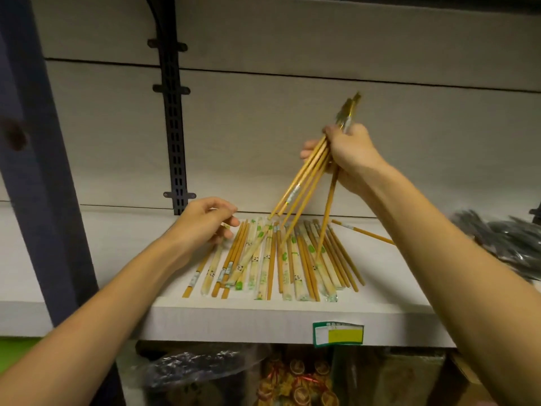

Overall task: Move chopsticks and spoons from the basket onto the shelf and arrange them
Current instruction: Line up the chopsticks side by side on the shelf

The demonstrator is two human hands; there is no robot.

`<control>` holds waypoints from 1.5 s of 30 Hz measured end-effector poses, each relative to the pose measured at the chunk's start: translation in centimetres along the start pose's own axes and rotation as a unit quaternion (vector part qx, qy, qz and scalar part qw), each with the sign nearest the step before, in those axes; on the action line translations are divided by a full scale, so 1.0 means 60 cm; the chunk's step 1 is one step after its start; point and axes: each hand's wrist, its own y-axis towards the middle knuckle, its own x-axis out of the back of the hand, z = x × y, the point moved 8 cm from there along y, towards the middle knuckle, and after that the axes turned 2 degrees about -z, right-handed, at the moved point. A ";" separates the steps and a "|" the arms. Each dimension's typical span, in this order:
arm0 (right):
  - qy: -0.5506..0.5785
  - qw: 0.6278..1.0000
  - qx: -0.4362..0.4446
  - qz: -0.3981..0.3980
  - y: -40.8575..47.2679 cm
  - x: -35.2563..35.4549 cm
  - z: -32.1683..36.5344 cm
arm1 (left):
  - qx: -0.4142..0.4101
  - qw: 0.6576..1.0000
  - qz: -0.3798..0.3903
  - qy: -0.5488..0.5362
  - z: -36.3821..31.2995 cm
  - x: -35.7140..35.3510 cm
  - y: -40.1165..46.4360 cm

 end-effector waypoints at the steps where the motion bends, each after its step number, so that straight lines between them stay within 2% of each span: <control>1: 0.012 0.997 -0.070 0.014 0.004 -0.011 -0.034 | 0.000 1.000 0.000 0.003 0.000 0.000 0.000; 3: 0.012 0.981 -0.189 0.042 0.010 -0.030 -0.107 | 0.001 1.000 0.000 0.006 -0.001 -0.001 -0.001; 6: -0.013 0.955 -0.287 0.075 0.017 -0.047 -0.197 | 0.002 1.000 0.000 0.016 0.003 0.000 0.001; 9: -0.063 0.937 -0.319 0.129 0.010 -0.064 -0.247 | 0.002 0.999 0.003 0.041 0.013 0.003 0.004; 12: -0.131 0.926 -0.313 0.164 -0.001 -0.070 -0.262 | -0.007 0.998 0.004 0.054 0.017 0.003 0.007; 16: -0.143 0.938 -0.274 0.155 0.003 -0.072 -0.260 | -0.028 0.996 0.003 0.079 0.018 0.001 0.012; 18: -0.228 0.938 -0.215 0.150 0.008 -0.067 -0.248 | -0.034 0.995 0.002 0.097 0.019 0.001 0.014; 21: -0.433 0.890 -0.069 0.129 0.011 -0.060 -0.216 | -0.032 0.994 0.001 0.108 0.020 0.005 0.015; 23: -0.463 0.877 0.015 0.124 -0.004 -0.070 -0.190 | -0.033 0.993 -0.012 0.112 0.020 0.012 0.013; 25: -0.463 0.859 0.096 0.197 -0.042 -0.103 -0.167 | -0.037 0.991 -0.026 0.125 0.020 0.021 0.011; 27: -0.483 0.807 0.146 0.306 -0.090 -0.137 -0.162 | -0.037 0.986 0.001 0.162 0.025 0.022 0.007; 29: -0.489 0.773 0.153 0.376 -0.130 -0.149 -0.168 | -0.041 0.973 0.075 0.214 0.032 0.008 -0.001; 32: -0.501 0.761 0.142 0.386 -0.142 -0.136 -0.180 | -0.072 0.946 0.135 0.287 0.036 -0.006 -0.015; 36: -0.498 0.787 0.126 0.342 -0.133 -0.113 -0.176 | -0.104 0.937 0.129 0.308 0.036 -0.004 -0.021; 39: -0.501 0.792 0.174 0.301 -0.136 -0.136 -0.166 | -0.113 0.949 0.118 0.270 0.036 -0.001 -0.025; 42: -0.471 0.806 0.172 0.316 -0.146 -0.173 -0.167 | -0.138 0.948 0.072 0.278 0.030 0.011 -0.023; 45: -0.482 0.801 0.160 0.317 -0.145 -0.179 -0.180 | -0.149 0.947 0.026 0.282 0.031 0.024 -0.020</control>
